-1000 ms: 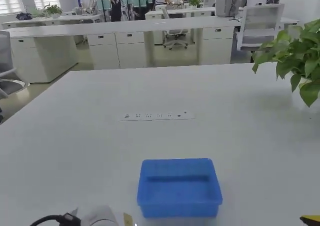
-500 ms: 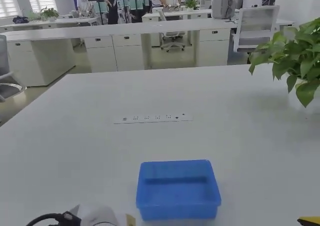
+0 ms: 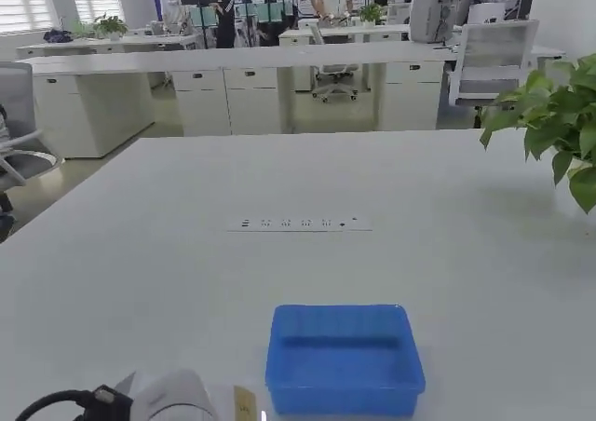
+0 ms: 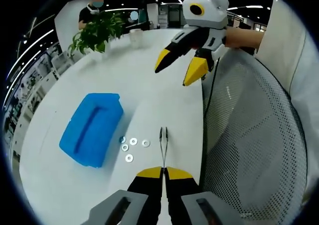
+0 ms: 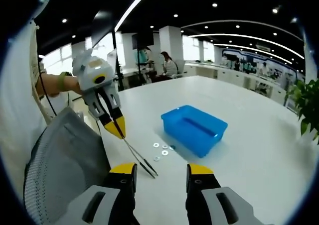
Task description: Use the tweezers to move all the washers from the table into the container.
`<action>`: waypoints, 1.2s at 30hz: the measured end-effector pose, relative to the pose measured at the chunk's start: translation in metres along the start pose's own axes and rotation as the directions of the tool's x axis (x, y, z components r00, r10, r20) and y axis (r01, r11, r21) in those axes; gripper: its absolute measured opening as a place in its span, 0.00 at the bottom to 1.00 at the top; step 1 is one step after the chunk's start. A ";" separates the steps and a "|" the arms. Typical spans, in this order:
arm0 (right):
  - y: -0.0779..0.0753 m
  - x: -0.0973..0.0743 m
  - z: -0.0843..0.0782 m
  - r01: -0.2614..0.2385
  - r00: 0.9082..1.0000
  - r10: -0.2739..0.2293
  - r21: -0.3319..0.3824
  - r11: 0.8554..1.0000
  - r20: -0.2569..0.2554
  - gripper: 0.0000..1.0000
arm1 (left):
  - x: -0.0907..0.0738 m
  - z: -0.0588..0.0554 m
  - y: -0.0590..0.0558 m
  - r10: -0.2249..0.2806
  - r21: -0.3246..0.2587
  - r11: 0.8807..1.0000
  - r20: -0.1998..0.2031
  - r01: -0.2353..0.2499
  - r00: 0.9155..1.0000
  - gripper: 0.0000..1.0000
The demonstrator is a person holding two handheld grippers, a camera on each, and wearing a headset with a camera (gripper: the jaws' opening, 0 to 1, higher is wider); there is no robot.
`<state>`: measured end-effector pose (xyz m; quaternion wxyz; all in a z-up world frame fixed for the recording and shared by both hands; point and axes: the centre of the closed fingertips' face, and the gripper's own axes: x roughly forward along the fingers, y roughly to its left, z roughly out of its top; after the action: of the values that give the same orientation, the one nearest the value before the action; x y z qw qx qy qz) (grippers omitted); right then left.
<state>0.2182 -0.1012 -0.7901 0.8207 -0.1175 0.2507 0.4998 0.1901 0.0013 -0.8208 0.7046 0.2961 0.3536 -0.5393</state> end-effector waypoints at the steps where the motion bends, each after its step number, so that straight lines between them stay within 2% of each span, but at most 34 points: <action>1: 0.004 0.006 0.000 -0.019 1.000 0.019 -0.015 1.000 -0.010 0.36 | -0.002 0.001 0.000 0.003 0.006 1.000 0.002 -0.003 1.000 0.00; 4: 0.017 0.024 -0.002 -0.094 0.994 0.090 -0.074 0.993 -0.056 0.35 | -0.007 0.004 -0.001 0.004 0.013 1.000 0.005 -0.004 1.000 0.00; 7: 0.029 0.043 -0.010 -0.166 0.982 0.152 -0.126 0.978 -0.115 0.34 | -0.011 0.005 -0.002 0.000 0.021 1.000 0.000 0.000 1.000 0.00; 10: 0.036 0.053 -0.014 -0.207 0.972 0.187 -0.141 0.968 -0.142 0.33 | -0.014 0.006 -0.003 -0.003 0.031 1.000 -0.004 0.003 1.000 0.00; 11: 0.039 0.058 -0.015 -0.231 0.966 0.209 -0.144 0.962 -0.152 0.32 | -0.015 0.006 -0.003 -0.005 0.040 0.999 -0.005 0.005 1.000 0.00; 14: 0.041 0.067 -0.018 -0.262 0.957 0.235 -0.161 0.952 -0.168 0.29 | -0.018 0.008 -0.004 -0.009 0.050 0.999 -0.008 0.010 1.000 0.00; 18: 0.048 0.077 -0.019 -0.329 0.936 0.298 -0.167 0.930 -0.185 0.22 | -0.022 0.011 -0.004 -0.016 0.055 0.998 -0.010 0.017 1.000 0.00; 20: 0.051 0.082 -0.020 -0.354 0.926 0.317 -0.182 0.917 -0.205 0.19 | -0.022 0.013 -0.003 -0.020 0.059 0.998 -0.012 0.021 1.000 0.00; 25: 0.053 0.090 -0.023 -0.393 0.909 0.341 -0.217 0.894 -0.241 0.15 | -0.022 0.017 0.000 -0.029 0.064 0.998 0.000 0.029 1.000 0.00; 31: 0.051 0.092 -0.026 -0.418 0.899 0.368 -0.214 0.883 -0.238 0.08 | -0.024 0.023 0.003 -0.032 0.076 0.997 0.002 0.031 0.999 0.00; 34: 0.050 0.091 -0.025 -0.415 0.902 0.372 -0.205 0.886 -0.217 0.08 | -0.024 0.027 0.005 -0.031 0.083 0.996 0.006 0.030 0.999 0.00; 36: 0.049 0.092 -0.024 -0.405 0.909 0.369 -0.198 0.892 -0.196 0.07 | -0.024 0.029 0.007 -0.028 0.093 0.995 0.009 0.027 1.000 0.00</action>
<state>0.2028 -0.0187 -0.8563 0.6630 -0.1990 0.2705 0.6691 0.1982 -0.0073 -0.7839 0.6844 0.3208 0.3287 -0.5662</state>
